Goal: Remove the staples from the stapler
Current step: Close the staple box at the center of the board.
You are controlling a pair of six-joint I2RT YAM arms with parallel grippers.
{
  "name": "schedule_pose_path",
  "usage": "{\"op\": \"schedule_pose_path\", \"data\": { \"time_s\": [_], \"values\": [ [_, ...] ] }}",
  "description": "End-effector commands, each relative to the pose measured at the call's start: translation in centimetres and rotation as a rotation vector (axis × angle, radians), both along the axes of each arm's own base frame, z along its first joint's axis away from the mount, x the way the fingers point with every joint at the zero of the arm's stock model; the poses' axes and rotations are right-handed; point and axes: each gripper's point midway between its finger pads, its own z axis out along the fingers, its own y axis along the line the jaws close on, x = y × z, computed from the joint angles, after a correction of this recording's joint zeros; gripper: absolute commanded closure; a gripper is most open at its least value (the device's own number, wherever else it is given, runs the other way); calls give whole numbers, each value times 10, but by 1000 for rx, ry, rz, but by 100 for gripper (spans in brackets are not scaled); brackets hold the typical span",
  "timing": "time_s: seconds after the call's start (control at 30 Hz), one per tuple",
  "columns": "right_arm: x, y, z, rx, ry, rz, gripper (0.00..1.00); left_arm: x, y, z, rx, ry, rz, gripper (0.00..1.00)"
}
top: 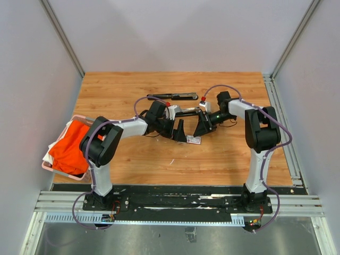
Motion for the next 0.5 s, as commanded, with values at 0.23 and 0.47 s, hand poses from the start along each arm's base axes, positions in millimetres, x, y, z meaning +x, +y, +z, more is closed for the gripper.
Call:
{"op": "schedule_pose_path", "data": {
  "time_s": [0.23, 0.47],
  "values": [
    [3, 1, -22, -42, -18, 21, 19, -11, 13, -41, 109, 80, 21, 0],
    [-1, -23, 2, -87, -275, 111, 19, -7, 21, -41, 99, 72, 28, 0]
  ]
}}
